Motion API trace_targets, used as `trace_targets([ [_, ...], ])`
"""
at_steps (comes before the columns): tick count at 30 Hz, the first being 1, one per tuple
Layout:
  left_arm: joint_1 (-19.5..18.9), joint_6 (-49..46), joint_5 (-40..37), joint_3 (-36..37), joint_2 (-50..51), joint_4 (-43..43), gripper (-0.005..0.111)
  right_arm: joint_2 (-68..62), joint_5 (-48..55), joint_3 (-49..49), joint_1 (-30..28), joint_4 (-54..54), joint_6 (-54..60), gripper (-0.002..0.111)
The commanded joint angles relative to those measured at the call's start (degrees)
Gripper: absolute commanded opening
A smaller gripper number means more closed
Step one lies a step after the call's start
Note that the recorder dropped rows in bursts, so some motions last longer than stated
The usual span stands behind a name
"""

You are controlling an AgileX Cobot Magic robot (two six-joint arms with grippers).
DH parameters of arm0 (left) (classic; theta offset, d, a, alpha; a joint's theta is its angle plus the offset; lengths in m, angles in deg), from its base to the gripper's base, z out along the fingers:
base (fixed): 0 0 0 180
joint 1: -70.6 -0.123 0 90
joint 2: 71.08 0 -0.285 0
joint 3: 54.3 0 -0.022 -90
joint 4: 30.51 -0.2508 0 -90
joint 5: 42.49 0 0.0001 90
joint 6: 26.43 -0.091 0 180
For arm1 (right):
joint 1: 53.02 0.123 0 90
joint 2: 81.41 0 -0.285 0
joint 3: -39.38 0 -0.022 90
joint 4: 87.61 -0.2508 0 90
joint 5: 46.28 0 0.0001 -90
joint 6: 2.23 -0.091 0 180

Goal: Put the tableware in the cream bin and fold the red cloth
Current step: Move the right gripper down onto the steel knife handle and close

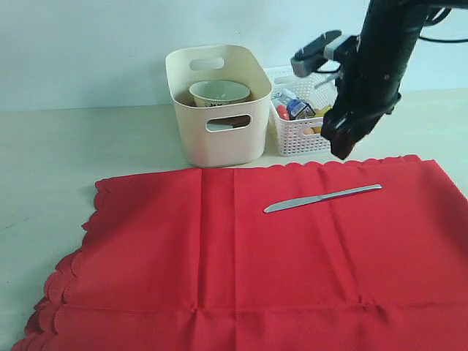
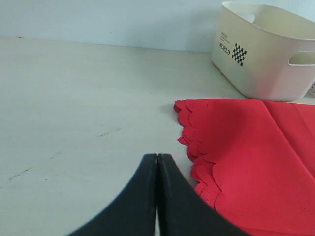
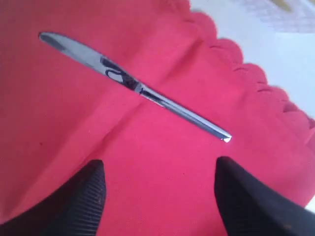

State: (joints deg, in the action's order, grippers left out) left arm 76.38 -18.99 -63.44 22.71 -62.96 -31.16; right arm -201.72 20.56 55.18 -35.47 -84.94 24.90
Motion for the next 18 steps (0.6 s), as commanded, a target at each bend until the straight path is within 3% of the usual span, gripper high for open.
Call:
trace_targets([
  [1,0.0,0.1,0.4,0.2,-0.3,-0.1,0.000,0.6,-4.0,-6.1,0.0,0.3,8.3,0.061],
  [10,0.0,0.1,0.4,0.2,-0.3,-0.1,0.000,-1.6,-8.0,-11.7,0.0,0.4,28.5,0.060],
  [16,0.0,0.1,0.4,0.2,-0.3,-0.1,0.000,-5.0,-8.0,-11.5,0.0,2.1,29.3,0.038],
  [18,0.0,0.1,0.4,0.2,-0.3,-0.1,0.000,-5.9,-9.8,-11.5,-0.4,3.6,29.3,0.037],
])
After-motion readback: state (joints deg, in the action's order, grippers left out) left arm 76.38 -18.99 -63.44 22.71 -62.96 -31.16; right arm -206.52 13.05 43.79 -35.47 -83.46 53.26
